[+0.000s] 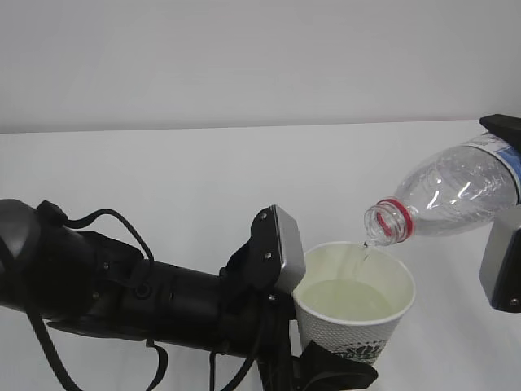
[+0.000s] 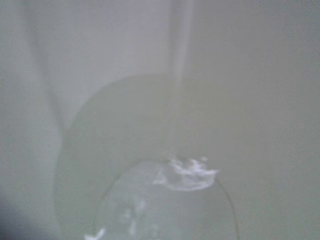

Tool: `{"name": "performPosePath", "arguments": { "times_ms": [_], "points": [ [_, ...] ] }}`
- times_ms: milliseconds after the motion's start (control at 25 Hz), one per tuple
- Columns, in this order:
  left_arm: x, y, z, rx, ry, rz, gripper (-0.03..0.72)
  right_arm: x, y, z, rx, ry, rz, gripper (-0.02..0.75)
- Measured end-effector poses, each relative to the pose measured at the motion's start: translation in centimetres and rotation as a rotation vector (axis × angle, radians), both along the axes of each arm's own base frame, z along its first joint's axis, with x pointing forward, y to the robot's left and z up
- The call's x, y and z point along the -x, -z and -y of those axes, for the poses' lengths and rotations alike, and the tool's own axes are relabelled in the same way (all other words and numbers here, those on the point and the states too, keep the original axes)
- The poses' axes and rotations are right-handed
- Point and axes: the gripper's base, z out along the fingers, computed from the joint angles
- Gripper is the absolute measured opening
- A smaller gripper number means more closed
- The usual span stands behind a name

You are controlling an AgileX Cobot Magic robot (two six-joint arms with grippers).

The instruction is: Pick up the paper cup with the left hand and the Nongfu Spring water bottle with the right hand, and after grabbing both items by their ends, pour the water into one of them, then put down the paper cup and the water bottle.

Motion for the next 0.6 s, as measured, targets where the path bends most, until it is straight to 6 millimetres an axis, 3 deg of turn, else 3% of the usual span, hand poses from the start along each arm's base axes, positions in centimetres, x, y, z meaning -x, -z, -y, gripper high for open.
{"name": "performPosePath", "arguments": {
  "times_ms": [600],
  "points": [
    [0.0, 0.01, 0.0, -0.001, 0.0, 0.0, 0.503, 0.0, -0.02, 0.0, 0.0, 0.0, 0.002, 0.465]
  ]
}}
